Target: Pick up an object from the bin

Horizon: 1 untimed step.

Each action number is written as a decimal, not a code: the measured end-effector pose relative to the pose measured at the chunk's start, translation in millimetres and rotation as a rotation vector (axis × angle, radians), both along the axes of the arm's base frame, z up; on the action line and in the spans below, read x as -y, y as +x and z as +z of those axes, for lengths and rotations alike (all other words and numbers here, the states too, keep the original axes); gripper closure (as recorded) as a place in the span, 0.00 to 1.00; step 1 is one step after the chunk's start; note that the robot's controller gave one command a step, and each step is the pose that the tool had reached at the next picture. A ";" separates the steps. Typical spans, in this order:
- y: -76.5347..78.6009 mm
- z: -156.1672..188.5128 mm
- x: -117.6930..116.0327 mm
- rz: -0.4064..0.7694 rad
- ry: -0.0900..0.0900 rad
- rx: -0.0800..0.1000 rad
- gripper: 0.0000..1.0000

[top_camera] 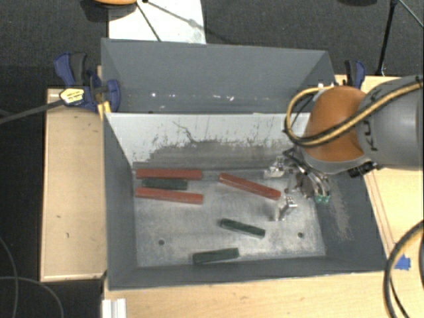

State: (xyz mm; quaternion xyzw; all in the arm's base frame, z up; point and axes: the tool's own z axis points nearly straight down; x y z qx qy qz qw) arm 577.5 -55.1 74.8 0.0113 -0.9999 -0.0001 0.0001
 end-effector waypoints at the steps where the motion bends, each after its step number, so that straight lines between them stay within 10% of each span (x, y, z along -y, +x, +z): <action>1: -0.7 6.8 -31.3 -0.134 0.000 0.004 1.00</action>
Offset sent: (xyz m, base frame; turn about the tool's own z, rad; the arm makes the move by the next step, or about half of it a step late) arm 0.0000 0.0000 0.0000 0.0000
